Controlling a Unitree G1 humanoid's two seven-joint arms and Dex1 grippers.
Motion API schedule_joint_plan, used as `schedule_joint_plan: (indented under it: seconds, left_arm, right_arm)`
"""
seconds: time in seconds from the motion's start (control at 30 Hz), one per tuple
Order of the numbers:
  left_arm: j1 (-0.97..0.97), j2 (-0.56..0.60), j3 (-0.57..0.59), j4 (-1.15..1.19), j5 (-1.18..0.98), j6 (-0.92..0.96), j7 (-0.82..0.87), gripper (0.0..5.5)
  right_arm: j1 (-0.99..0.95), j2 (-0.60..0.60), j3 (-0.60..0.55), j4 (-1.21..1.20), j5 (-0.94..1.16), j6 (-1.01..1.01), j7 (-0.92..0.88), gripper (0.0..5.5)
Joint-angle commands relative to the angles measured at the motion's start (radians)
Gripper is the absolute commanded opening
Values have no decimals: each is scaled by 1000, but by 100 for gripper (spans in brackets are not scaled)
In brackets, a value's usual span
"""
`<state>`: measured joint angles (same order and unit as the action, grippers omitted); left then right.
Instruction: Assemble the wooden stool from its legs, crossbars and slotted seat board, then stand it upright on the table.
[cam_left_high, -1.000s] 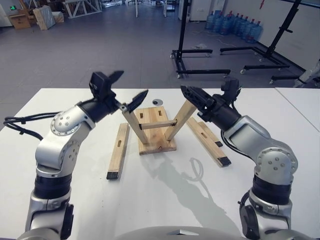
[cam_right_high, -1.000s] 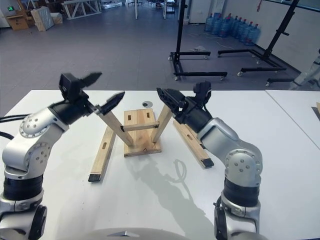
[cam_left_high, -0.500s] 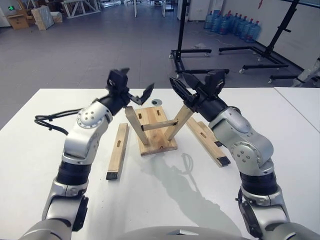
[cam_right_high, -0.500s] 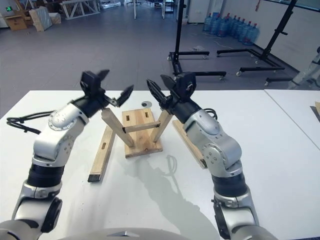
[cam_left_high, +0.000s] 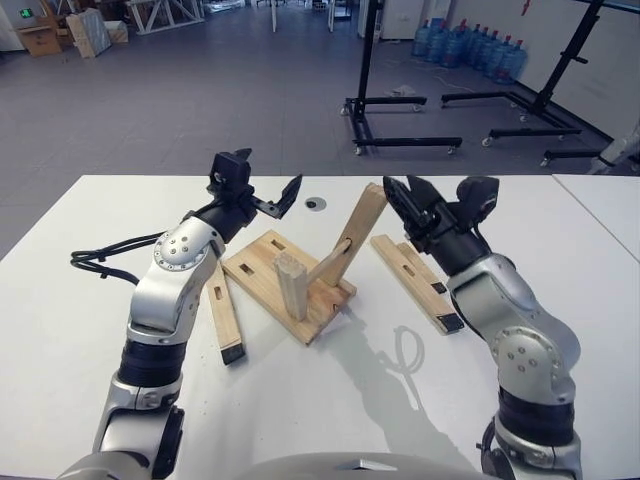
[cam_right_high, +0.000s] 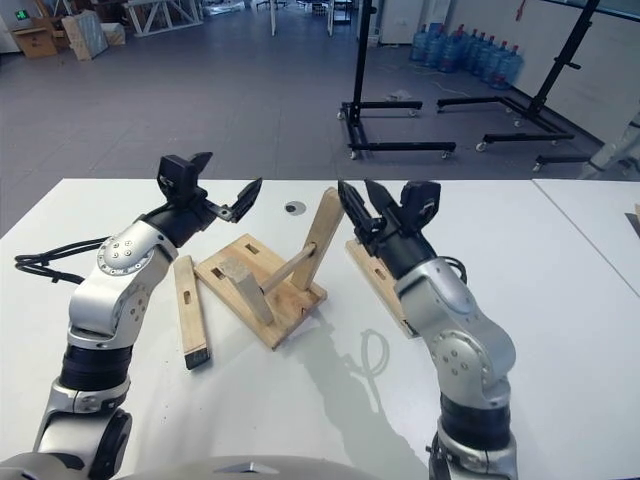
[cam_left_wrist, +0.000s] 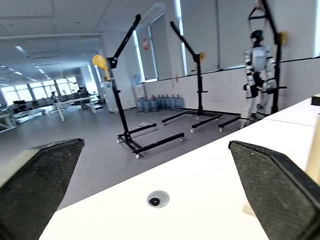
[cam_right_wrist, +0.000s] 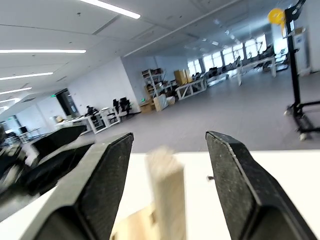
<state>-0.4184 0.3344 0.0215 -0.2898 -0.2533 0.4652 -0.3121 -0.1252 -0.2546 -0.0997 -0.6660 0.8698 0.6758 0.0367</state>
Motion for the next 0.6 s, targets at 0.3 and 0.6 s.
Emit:
schedule_joint_plan:
  seconds: [0.3,0.6]
  left_arm:
    - [179,238,-12,-45,18,-14,-257,529]
    - [174,220,-86,16,139,-116,-239,529]
  right_arm:
    - [82,-119,131,18,-105,-29,216,267]
    - [-164,-110,53,503,-445,-278,183,267]
